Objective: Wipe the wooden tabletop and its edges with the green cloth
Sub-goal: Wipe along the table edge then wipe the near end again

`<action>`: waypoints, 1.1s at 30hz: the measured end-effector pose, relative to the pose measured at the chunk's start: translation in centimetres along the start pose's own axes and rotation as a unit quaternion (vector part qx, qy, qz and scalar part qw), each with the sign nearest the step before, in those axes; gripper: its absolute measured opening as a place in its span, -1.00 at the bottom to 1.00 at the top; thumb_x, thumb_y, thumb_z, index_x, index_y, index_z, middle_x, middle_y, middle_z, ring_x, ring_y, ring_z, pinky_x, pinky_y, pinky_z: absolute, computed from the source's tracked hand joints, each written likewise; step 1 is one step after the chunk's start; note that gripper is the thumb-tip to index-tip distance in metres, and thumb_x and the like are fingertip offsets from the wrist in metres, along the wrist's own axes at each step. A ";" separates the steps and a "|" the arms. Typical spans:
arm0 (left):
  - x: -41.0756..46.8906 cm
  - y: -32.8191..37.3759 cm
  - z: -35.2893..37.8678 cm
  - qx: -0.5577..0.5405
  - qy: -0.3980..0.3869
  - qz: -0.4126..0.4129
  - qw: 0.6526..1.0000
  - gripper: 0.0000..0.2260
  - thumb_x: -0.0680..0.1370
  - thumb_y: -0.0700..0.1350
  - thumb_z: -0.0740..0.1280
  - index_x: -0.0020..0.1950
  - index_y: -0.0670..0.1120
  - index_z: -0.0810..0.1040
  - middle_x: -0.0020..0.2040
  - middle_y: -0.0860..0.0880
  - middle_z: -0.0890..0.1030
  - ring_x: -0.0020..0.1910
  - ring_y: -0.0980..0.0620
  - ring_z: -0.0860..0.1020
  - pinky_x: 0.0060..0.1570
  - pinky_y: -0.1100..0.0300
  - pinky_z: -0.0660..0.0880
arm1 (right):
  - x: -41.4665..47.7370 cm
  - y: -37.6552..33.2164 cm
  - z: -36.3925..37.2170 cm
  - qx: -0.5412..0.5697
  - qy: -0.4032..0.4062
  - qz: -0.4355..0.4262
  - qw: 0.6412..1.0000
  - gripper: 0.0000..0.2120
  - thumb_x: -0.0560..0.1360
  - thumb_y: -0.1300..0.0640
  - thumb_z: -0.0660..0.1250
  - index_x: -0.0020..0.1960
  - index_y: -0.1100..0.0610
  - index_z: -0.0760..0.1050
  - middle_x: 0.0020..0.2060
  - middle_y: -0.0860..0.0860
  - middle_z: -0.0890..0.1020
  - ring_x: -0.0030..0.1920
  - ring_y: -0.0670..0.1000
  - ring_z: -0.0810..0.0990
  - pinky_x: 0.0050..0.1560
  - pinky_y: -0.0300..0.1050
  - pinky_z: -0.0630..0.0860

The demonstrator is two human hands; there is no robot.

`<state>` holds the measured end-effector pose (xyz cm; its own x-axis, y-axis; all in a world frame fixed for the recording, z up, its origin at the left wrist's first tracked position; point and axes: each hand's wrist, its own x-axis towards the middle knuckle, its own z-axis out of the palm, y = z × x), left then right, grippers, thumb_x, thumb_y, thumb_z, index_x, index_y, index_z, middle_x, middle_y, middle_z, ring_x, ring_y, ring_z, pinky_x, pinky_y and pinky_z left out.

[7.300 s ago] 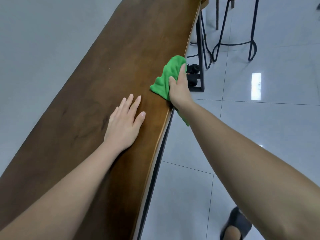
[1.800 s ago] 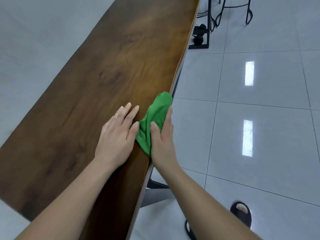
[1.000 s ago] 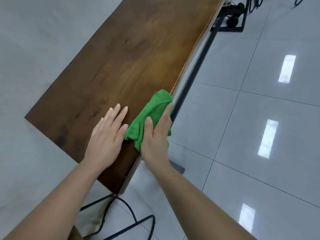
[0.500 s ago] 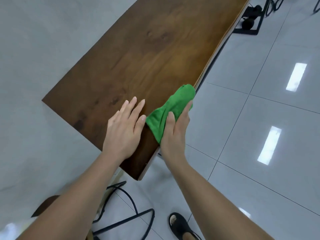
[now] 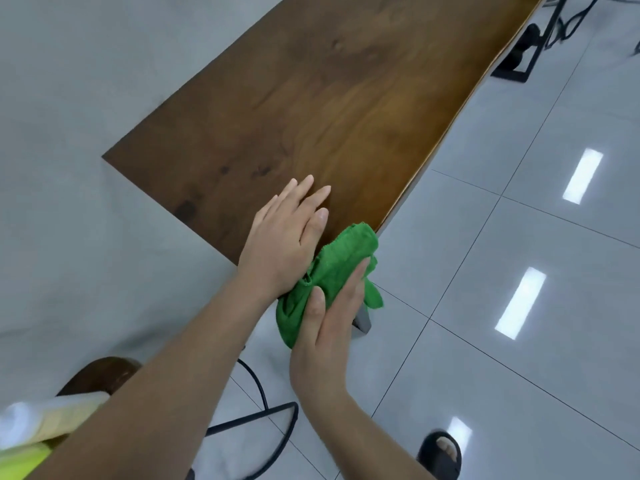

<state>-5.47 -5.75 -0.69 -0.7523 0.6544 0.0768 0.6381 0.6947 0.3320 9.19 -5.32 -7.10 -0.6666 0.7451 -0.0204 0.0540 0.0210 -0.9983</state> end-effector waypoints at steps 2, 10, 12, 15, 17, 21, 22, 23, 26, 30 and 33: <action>-1.0 -0.4 -0.2 -0.003 -0.005 0.013 1.000 -0.48 0.81 0.24 -0.06 0.74 0.18 0.36 0.78 0.15 0.23 0.78 0.15 0.06 0.75 -0.04 0.05 | 0.1 -0.2 -0.4 -0.108 0.002 -0.036 0.993 -0.35 0.82 -0.24 -0.08 0.81 -0.15 -0.26 0.81 -0.07 -0.16 0.79 -0.06 -0.16 0.75 0.28 0.06; -6.8 -2.6 -0.6 -0.036 0.016 -0.001 0.999 -0.51 0.83 0.15 -0.02 0.72 0.13 0.40 0.77 0.17 0.26 0.77 0.18 0.08 0.76 -0.01 -0.01 | 2.2 -1.2 -2.7 -0.365 -0.068 -0.227 0.900 -0.44 0.81 0.02 0.11 0.77 0.17 0.22 0.80 0.13 0.09 0.81 0.15 -0.09 0.78 0.19 -0.12; -8.1 -3.0 -0.4 -0.072 0.031 -0.010 0.997 -0.53 0.82 0.10 0.04 0.67 0.05 0.48 0.74 0.16 0.31 0.76 0.18 0.11 0.76 -0.05 0.01 | 2.5 -1.8 -2.7 -0.399 -0.097 -0.265 0.872 -0.46 0.81 0.03 0.15 0.75 0.18 0.27 0.77 0.14 0.21 0.80 0.14 0.00 0.78 0.20 -0.05; -9.6 -4.0 -0.4 -0.130 0.072 -0.032 0.988 -0.54 0.77 0.15 0.17 0.57 -0.01 0.61 0.66 0.14 0.45 0.73 0.15 0.25 0.73 -0.11 0.14 | 2.7 -2.8 -2.4 -0.441 -0.143 -0.296 0.835 -0.46 0.82 0.03 0.17 0.75 0.18 0.27 0.73 0.13 0.30 0.78 0.12 0.12 0.78 0.15 0.03; -10.3 -4.9 -0.2 -0.150 0.130 -0.048 0.979 -0.62 0.71 0.12 0.34 0.44 -0.02 0.70 0.56 0.11 0.56 0.65 0.06 0.39 0.64 -0.16 0.31 | 2.9 -3.5 -2.0 -0.465 -0.173 -0.303 0.814 -0.46 0.82 0.03 0.21 0.75 0.17 0.26 0.74 0.13 0.29 0.77 0.12 0.16 0.76 0.14 0.09; -11.2 -6.9 0.1 -0.194 0.225 -0.096 0.950 -0.78 0.60 0.04 0.51 0.22 0.04 0.76 0.37 0.13 0.63 0.42 0.00 0.56 0.44 -0.01 0.51 | 3.2 -5.2 -0.3 -0.491 -0.243 -0.310 0.777 -0.42 0.80 0.06 0.20 0.77 0.19 0.19 0.76 0.13 0.21 0.78 0.12 0.11 0.76 0.11 0.10; -11.3 -7.5 0.2 -0.205 0.239 -0.107 0.943 -0.80 0.58 0.04 0.53 0.19 0.05 0.75 0.33 0.13 0.61 0.36 -0.01 0.58 0.39 0.05 0.52 | 3.4 -5.5 0.2 -0.490 -0.265 -0.306 0.772 -0.39 0.79 0.07 0.18 0.79 0.18 0.14 0.78 0.13 0.16 0.79 0.10 0.06 0.77 0.08 0.03; -11.4 -8.0 0.4 -0.214 0.249 -0.119 0.937 -0.81 0.57 0.02 0.56 0.16 0.05 0.74 0.28 0.12 0.59 0.31 -0.02 0.60 0.34 0.10 0.53 | 3.5 -5.9 0.9 -0.486 -0.287 -0.300 0.769 -0.38 0.79 0.07 0.16 0.80 0.18 0.09 0.79 0.12 0.11 0.80 0.09 0.00 0.78 0.04 -0.06; -11.5 -9.2 1.0 -0.264 0.267 -0.197 0.906 -0.78 0.54 0.04 0.60 0.13 0.10 0.68 0.16 0.16 0.59 0.19 0.05 0.64 0.18 0.31 0.50 | 4.0 -7.1 3.2 -0.456 -0.334 -0.279 0.776 -0.33 0.78 0.09 0.15 0.82 0.13 -0.01 0.81 0.08 0.01 0.80 0.05 -0.13 0.75 -0.06 -0.25; -11.3 -8.7 2.3 -0.473 0.277 -0.298 0.781 -0.89 0.62 0.06 0.47 0.12 0.15 0.62 0.07 0.13 0.72 0.10 0.08 0.69 0.10 0.22 0.59 | 4.6 -8.5 6.8 -0.394 -0.371 -0.229 0.809 -0.29 0.74 0.19 0.21 0.82 0.08 0.01 0.81 0.06 0.04 0.80 0.03 -0.11 0.75 0.00 -0.18; -10.5 -6.8 2.9 -0.543 0.318 -0.299 0.718 -0.90 0.70 -0.10 0.37 0.19 0.05 0.62 0.10 0.06 0.74 0.14 0.04 0.70 0.10 0.24 0.58 | 5.9 -9.4 8.1 -0.291 -0.405 -0.140 0.855 -0.31 0.73 0.26 0.25 0.80 0.03 0.13 0.76 -0.03 0.22 0.77 -0.04 0.07 0.75 0.00 0.03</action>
<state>-1.45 -16.43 -6.42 -0.9815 -0.1716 -0.0853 -0.0736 -0.0735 0.9946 -1.30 -6.52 1.76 -0.9977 -0.0453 -0.0511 0.0114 0.6276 -0.7785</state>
